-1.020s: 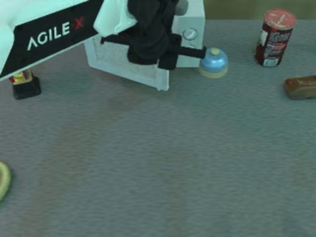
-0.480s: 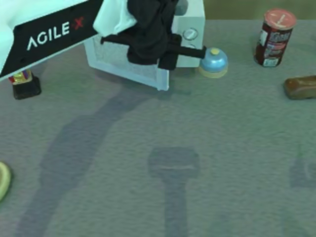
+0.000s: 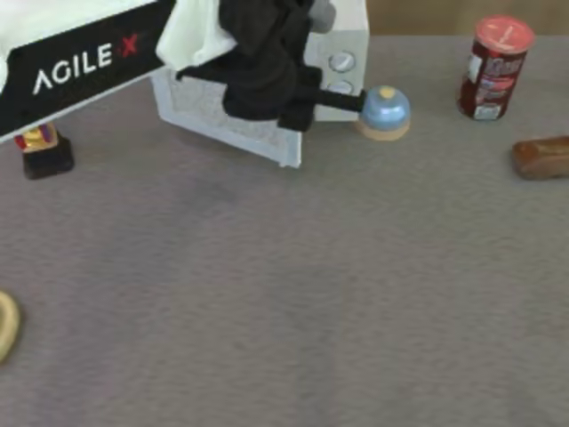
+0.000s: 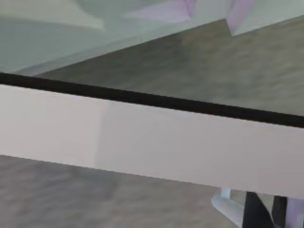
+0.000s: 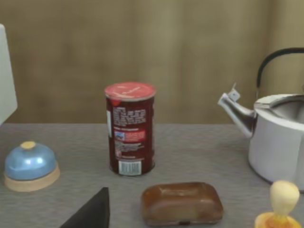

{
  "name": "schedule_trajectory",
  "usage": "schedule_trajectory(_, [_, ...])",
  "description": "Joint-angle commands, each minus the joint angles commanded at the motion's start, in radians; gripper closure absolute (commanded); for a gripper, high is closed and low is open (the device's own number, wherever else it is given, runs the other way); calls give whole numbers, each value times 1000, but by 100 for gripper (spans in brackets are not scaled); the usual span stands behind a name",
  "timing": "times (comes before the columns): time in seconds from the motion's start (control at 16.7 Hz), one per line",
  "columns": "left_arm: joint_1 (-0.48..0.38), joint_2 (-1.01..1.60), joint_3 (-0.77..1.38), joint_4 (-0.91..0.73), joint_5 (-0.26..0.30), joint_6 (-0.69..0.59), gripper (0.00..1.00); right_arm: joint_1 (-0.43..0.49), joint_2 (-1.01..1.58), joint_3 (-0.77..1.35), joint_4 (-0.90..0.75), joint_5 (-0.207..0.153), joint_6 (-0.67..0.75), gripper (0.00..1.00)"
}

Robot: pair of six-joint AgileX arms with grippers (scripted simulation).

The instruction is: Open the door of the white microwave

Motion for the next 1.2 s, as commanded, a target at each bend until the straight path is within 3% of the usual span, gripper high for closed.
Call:
schedule_trajectory(0.3, [18, -56, -79, 35, 36, 74, 100, 0, 0, 0, 0, 0, 0, 0])
schedule_trajectory(1.2, [18, -56, -79, 35, 36, 74, 100, 0, 0, 0, 0, 0, 0, 0])
